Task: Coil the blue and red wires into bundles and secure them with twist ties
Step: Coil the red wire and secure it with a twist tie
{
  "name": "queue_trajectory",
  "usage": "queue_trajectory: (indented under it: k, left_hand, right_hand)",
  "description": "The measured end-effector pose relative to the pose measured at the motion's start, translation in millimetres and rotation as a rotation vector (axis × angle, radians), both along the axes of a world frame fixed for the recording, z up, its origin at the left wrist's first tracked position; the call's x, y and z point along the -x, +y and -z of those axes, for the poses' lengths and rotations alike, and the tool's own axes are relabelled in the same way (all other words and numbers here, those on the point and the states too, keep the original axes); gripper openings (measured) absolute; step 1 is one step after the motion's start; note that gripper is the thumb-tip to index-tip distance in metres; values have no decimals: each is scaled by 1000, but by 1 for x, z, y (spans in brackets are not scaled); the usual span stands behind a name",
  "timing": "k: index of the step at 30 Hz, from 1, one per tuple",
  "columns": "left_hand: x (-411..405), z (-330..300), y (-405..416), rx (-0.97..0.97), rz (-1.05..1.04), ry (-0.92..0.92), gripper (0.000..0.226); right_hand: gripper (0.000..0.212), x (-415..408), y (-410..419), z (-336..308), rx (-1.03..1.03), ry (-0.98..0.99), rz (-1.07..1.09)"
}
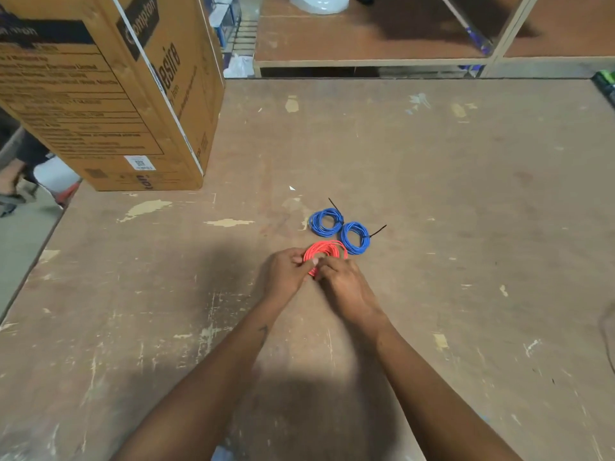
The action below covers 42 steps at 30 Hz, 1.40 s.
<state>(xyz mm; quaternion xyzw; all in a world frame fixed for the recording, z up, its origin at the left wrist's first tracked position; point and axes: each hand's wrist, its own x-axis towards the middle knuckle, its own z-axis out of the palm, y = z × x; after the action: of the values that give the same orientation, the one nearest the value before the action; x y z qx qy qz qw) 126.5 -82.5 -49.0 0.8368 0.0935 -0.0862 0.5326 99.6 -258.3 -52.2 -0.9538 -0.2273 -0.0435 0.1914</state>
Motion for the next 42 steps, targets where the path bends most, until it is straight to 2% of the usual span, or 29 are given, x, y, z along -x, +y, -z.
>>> queue_trajectory:
  k: [3, 5, 7, 10, 13, 16, 19, 23, 26, 32, 35, 39, 42]
  left_hand:
    - [-4, 2, -2, -49, -26, -14, 21]
    - [-4, 3, -1, -215, -54, -89, 43]
    - [-5, 2, -2, -269, -38, -149, 65]
    - [-25, -6, 1, -226, 194, -168, 87]
    - [-58, -27, 2, -376, 512, -52, 103]
    - [-77, -43, -12, -565, 644, -12, 98]
    - [-76, -43, -25, -708, 607, -32, 81]
    - [-47, -25, -16, -657, 465, -76, 63]
    - [-12, -11, -3, -641, 377, -118, 57]
    - [71, -3, 6, -668, 328, -106, 76]
    - [106, -3, 9, -697, 354, -128, 74]
    - [140, -7, 16, -645, 371, -118, 68]
    - [159, -11, 22, -566, 395, -79, 75]
  right_hand:
    - [37, 3, -4, -1, -89, 44, -1]
    - [41, 11, -6, -10, -147, 16, 51]
    - [40, 12, -6, -20, -174, -55, 193]
    - [43, -9, -3, -27, -70, -54, 446]
    - [58, -32, -1, -25, 102, 153, 497]
    - [74, -50, -1, -25, 122, 351, 481]
    - [73, -60, 2, -29, 140, 370, 419]
    - [55, -51, 1, -27, 65, 328, 337]
    - [58, -24, 0, -24, 77, 301, 269]
    - [65, 56, 8, -22, 45, 273, 247]
    - [67, 98, 12, -20, -63, 262, 269]
    - [53, 143, 10, -16, -127, 252, 259]
    - [46, 164, 7, -12, -189, 247, 238]
